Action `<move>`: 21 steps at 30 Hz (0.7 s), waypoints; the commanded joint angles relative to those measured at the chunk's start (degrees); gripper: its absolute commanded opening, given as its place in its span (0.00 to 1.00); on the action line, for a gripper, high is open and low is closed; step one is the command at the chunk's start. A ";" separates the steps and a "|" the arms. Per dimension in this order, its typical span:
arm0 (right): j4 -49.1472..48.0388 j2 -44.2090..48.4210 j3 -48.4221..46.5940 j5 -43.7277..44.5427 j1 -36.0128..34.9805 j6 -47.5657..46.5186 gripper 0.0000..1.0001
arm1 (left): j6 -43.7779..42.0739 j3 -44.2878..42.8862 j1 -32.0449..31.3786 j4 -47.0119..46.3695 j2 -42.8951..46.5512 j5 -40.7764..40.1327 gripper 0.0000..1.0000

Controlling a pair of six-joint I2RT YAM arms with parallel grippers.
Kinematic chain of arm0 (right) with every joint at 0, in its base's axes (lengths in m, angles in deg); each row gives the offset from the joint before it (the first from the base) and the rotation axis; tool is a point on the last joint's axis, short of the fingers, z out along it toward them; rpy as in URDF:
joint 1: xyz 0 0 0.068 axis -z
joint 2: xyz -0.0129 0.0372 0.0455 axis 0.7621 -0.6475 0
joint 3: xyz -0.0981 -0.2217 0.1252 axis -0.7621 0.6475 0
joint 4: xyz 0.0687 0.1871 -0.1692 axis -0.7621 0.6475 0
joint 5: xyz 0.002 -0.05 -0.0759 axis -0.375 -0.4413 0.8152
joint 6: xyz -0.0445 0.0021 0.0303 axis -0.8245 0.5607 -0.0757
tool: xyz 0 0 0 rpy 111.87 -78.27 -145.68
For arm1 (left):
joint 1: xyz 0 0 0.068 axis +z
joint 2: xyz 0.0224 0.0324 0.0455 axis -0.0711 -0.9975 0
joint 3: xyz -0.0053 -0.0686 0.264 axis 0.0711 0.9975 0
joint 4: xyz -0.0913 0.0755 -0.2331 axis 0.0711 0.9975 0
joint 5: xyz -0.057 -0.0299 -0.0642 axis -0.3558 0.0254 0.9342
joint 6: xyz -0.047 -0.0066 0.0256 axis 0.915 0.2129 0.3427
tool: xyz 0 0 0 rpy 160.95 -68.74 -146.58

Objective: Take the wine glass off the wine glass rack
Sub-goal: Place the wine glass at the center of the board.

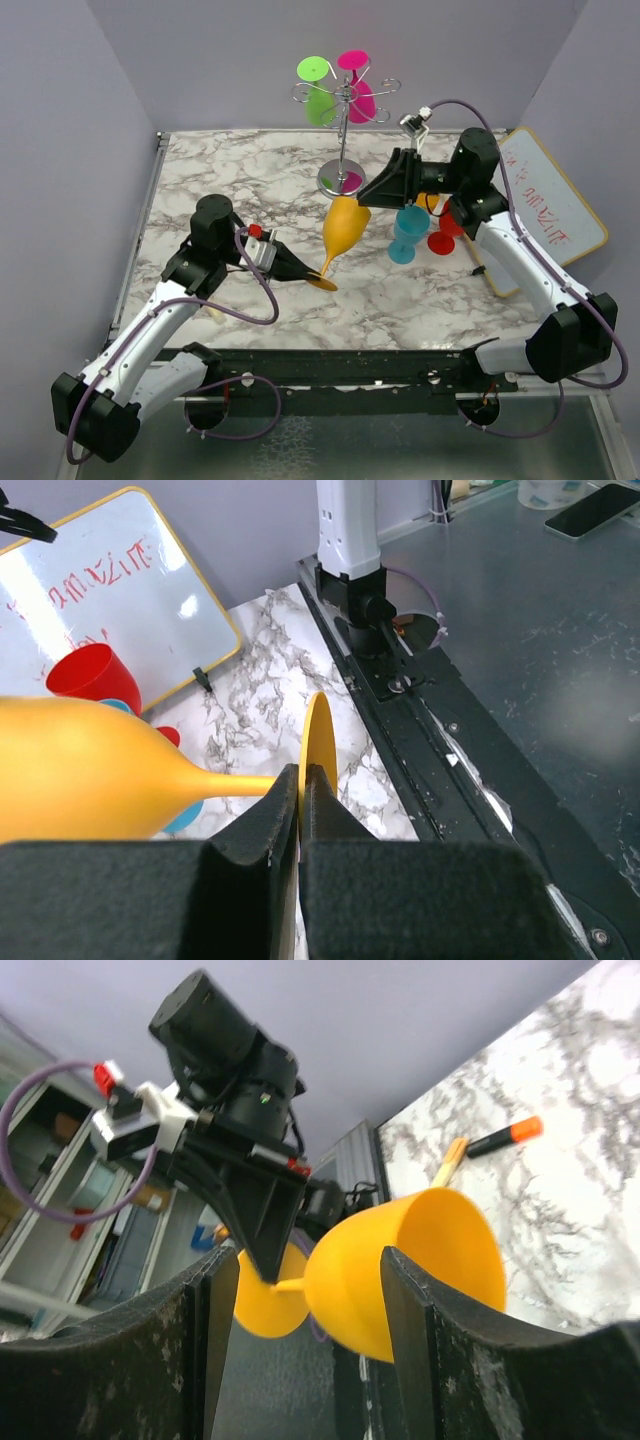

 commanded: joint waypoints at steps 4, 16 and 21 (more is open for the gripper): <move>17.02 -0.32 -5.75 15.14 1.68 -8.90 0.64 | -4.87 -2.68 -0.22 2.50 -0.18 4.28 0.00; 10.07 -4.74 -5.67 -8.15 1.46 -0.54 0.57 | -7.72 -3.64 -0.23 2.64 -2.55 5.24 0.00; -4.04 -5.69 -2.34 -11.86 -0.07 10.54 0.52 | -7.80 -3.81 -0.20 2.65 -3.22 5.87 0.00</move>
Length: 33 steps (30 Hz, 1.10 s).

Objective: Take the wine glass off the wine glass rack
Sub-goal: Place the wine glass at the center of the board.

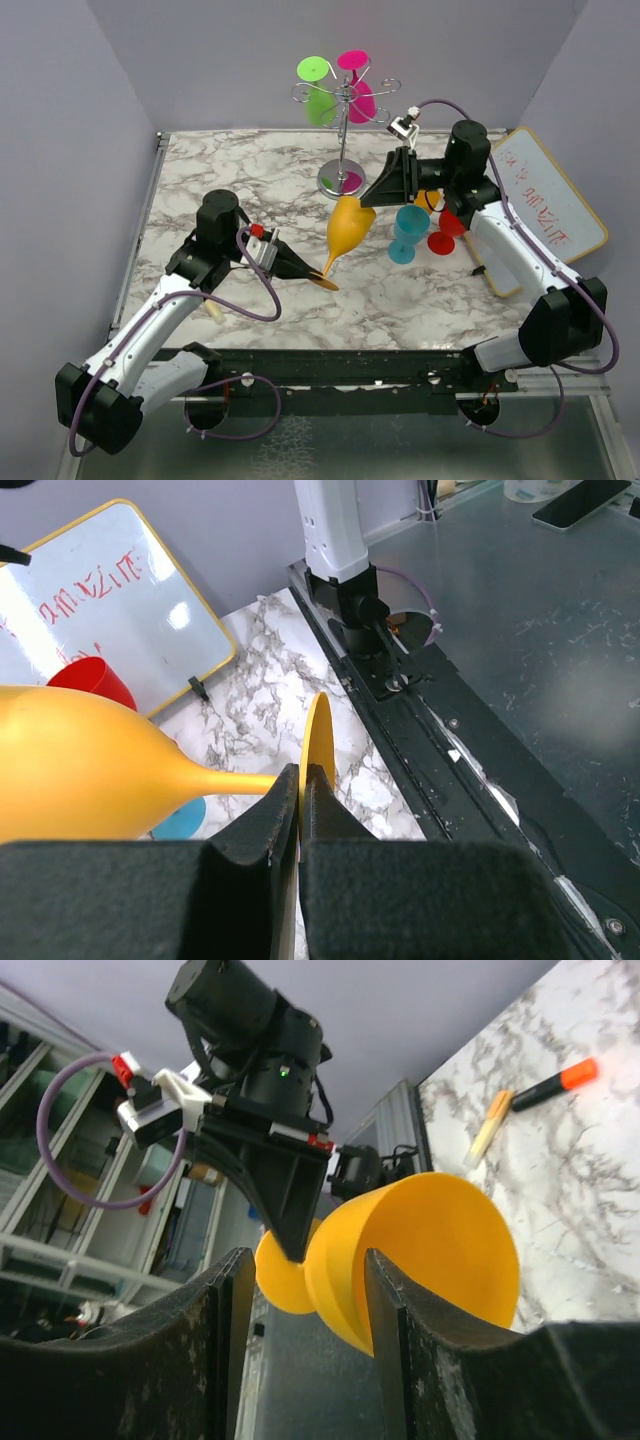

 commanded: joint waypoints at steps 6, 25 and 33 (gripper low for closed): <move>-13.19 -2.19 2.34 -7.51 -1.81 11.30 0.45 | -1.94 -2.40 -0.16 -0.31 -0.63 4.29 0.00; -15.07 -0.08 2.07 -10.76 -2.19 11.09 0.01 | -4.45 -1.53 -0.20 1.98 -1.30 -1.28 0.04; -4.45 1.80 2.47 -6.07 -2.19 0.95 0.01 | -5.88 -1.34 -0.17 4.04 0.19 -2.85 0.41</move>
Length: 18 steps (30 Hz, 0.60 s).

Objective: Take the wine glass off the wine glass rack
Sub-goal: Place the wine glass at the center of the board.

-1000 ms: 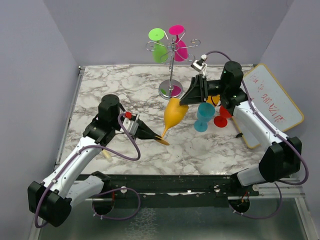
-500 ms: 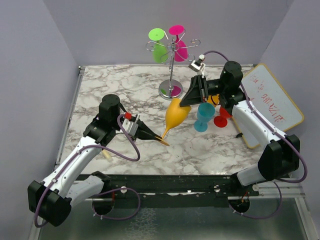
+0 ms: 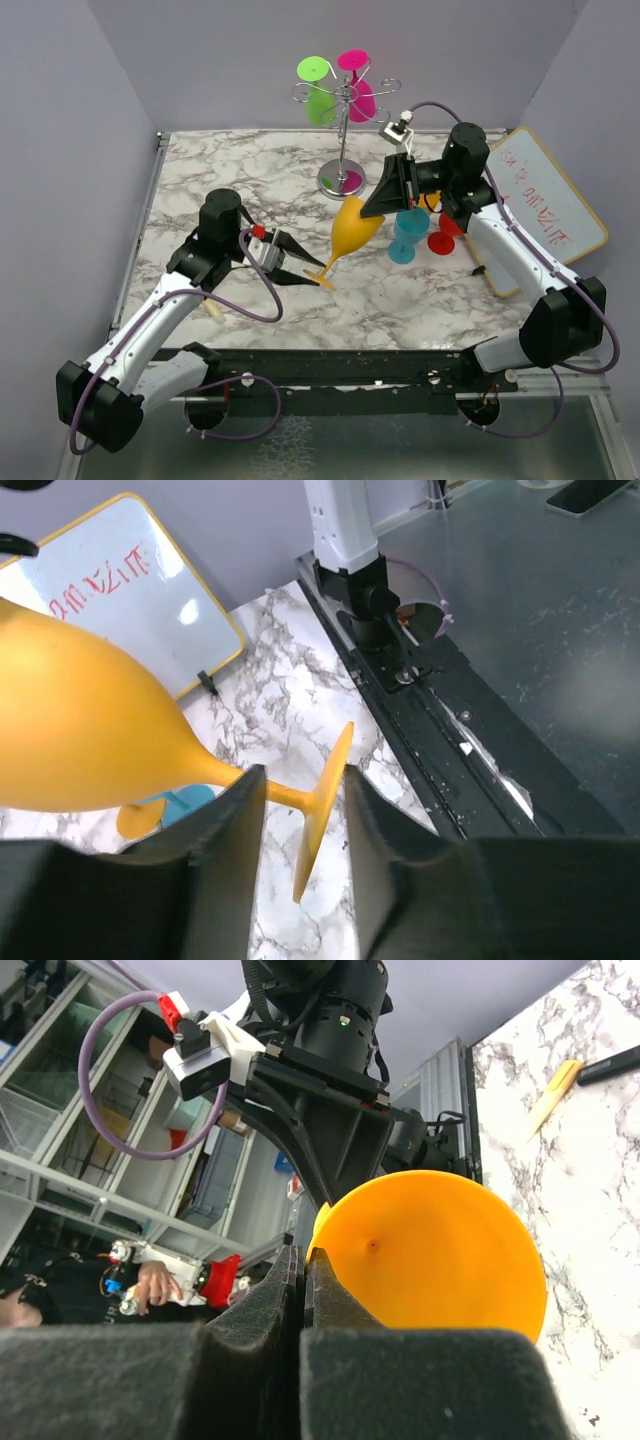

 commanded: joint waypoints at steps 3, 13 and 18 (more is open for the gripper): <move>12.49 3.15 0.28 5.17 -0.42 -13.03 0.01 | -2.15 -0.42 -0.03 2.45 2.13 -5.98 0.74; 32.66 5.57 -1.67 13.22 -0.41 -29.52 0.01 | 4.48 -0.48 -0.11 0.29 5.62 -15.18 0.99; 38.05 7.57 0.48 22.77 -0.51 -33.52 0.01 | 17.37 2.51 -0.04 -9.53 8.08 -24.72 0.99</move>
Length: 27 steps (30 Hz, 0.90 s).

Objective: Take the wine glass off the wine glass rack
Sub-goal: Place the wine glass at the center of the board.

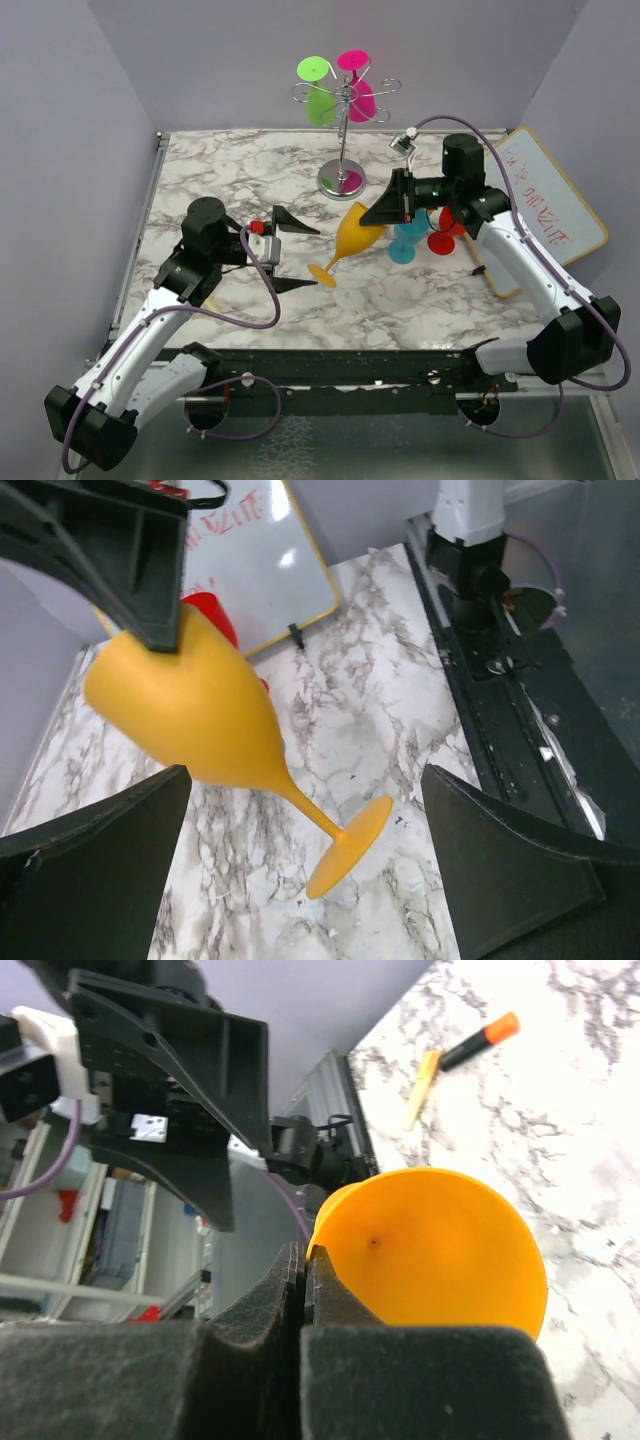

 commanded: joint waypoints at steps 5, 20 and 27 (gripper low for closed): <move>6.04 8.19 7.28 17.53 -2.45 -7.37 0.01 | 28.10 2.12 0.00 -14.38 3.84 -34.48 0.99; 13.99 25.30 17.60 55.01 -17.46 -12.81 0.01 | 40.06 -5.60 0.68 -3.28 -3.50 -60.24 0.99; 20.43 32.59 19.33 76.38 -17.41 -11.34 0.01 | 40.42 -4.13 0.90 -2.52 0.29 -69.79 0.99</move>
